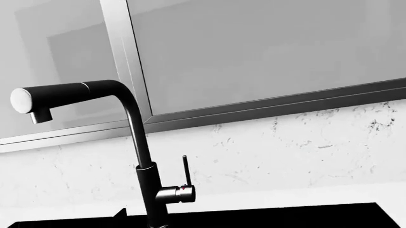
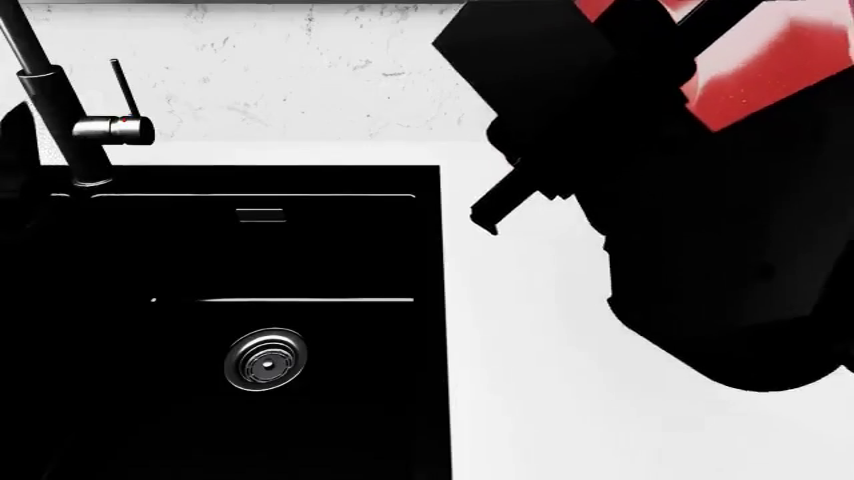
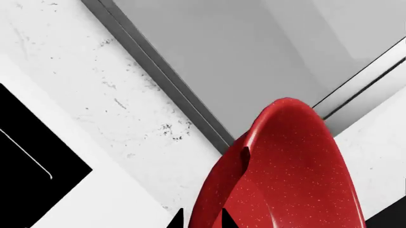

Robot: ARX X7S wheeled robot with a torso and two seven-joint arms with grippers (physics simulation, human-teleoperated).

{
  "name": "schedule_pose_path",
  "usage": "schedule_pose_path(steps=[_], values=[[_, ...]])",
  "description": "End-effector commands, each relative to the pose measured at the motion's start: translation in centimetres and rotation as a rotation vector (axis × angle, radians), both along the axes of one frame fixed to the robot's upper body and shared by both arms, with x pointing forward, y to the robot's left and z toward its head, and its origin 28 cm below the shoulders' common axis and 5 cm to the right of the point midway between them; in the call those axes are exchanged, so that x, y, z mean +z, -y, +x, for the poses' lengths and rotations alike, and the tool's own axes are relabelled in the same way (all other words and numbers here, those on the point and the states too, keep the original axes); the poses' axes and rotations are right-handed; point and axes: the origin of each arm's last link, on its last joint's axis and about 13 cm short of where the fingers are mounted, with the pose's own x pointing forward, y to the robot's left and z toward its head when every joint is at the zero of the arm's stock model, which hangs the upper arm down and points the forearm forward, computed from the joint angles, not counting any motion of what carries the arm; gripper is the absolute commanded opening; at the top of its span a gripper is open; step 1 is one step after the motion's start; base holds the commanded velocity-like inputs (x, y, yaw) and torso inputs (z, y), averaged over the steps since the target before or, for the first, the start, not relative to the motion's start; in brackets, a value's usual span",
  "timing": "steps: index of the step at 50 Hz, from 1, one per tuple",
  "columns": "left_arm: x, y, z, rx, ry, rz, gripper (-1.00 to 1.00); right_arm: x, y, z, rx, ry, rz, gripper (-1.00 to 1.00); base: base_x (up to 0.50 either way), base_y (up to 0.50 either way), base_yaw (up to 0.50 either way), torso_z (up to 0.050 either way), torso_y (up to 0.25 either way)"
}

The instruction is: Move the fresh-baked cupcake off the tray onto the counter, and place the bowl used for mixing into the sink.

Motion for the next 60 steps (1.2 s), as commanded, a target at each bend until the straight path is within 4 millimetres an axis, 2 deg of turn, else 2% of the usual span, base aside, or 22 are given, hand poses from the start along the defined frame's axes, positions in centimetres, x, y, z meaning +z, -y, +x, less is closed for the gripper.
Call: schedule_pose_path(steps=[1, 3, 7, 23, 37, 60], values=[[-0.2, -0.2, -0.1, 0.004, -0.003, 0.0, 1.0, 0.9, -2.2, 0.4, 0.178, -0.067, -0.035, -1.0, 0.0, 0.0, 0.0, 0.0, 0.0], [-0.2, -0.2, -0.1, 0.004, -0.003, 0.0, 1.0, 1.0, -2.4, 0.4, 0.184, -0.077, -0.012, -1.0, 0.0, 0.0, 0.0, 0.0, 0.0], [-0.3, -0.3, 0.0, 0.004, -0.003, -0.001, 1.0, 1.2, -2.6, 0.7, 0.208, -0.117, 0.143, -1.0, 0.0, 0.0, 0.0, 0.0, 0.0], [-0.4, -0.4, 0.0, 0.005, -0.004, -0.005, 1.0, 1.2, -3.7, 1.7, 0.281, -0.179, 0.315, -1.0, 0.0, 0.0, 0.0, 0.0, 0.0], [-0.7, -0.5, 0.1, 0.005, -0.009, -0.01, 1.0, 1.3, -4.8, 2.0, 0.284, -0.151, 0.238, -1.0, 0.0, 0.01, 0.0, 0.0, 0.0], [-0.9, -0.5, 0.0, 0.001, -0.019, -0.008, 1.0, 1.2, -3.5, 2.1, 0.219, -0.121, 0.23, -1.0, 0.0, 0.5, 0.0, 0.0, 0.0]])
